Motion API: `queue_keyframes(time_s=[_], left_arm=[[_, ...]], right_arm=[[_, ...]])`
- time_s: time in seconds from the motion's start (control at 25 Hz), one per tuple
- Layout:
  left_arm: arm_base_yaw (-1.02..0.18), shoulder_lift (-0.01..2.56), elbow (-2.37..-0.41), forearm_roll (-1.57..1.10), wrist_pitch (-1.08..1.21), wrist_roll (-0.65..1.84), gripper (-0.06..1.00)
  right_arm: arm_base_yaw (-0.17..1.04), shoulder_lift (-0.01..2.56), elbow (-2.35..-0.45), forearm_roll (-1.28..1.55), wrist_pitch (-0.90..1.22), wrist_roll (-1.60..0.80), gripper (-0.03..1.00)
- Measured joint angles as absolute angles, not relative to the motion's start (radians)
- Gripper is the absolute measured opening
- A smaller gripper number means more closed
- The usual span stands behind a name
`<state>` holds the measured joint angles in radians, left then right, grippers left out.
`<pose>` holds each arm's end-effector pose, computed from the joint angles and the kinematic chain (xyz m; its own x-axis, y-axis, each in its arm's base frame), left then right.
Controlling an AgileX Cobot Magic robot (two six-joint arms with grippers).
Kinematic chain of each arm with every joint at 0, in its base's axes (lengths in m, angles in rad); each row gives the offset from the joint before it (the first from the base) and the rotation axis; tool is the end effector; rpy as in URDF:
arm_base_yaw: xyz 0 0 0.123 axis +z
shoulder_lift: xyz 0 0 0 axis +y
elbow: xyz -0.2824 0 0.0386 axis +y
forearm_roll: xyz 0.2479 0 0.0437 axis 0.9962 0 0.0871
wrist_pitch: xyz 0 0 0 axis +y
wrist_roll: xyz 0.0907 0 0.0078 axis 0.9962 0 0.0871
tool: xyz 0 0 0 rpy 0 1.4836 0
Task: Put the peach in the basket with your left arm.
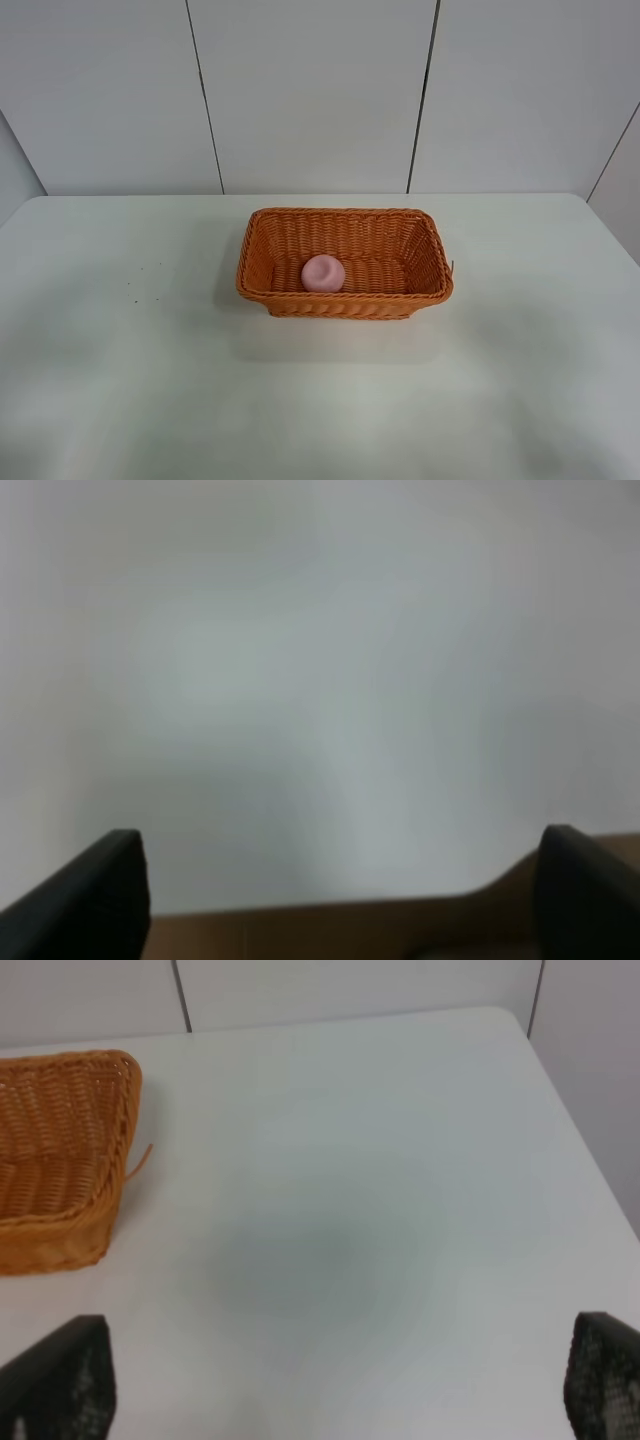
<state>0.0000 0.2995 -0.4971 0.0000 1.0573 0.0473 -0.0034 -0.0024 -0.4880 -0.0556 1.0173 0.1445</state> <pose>0.0412 0.0000 0.2711 -0.6971 0.0473 -0.7154 0.0330 0.9989 0.0339 -0.0021 -0.0043 0.2775 -0.4169 0.1163 -0.9015 0.0948 0.9919 0.0841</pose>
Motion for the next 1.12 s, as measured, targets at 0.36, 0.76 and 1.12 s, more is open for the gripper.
queue_keyframes(time_s=[0.36, 0.76, 1.12], left_arm=[[0.000, 0.075, -0.494, 0.000, 1.056, 0.047, 0.88], [0.000, -0.007, -0.494, 0.000, 1.057, 0.045, 0.88], [0.000, -0.007, -0.494, 0.000, 1.057, 0.043, 0.88]], right_arm=[[-0.003, -0.002, -0.488, -0.056, 1.017, 0.144, 0.69], [-0.003, -0.002, -0.488, -0.056, 1.017, 0.144, 0.69], [-0.003, -0.002, -0.488, -0.056, 1.017, 0.144, 0.69]])
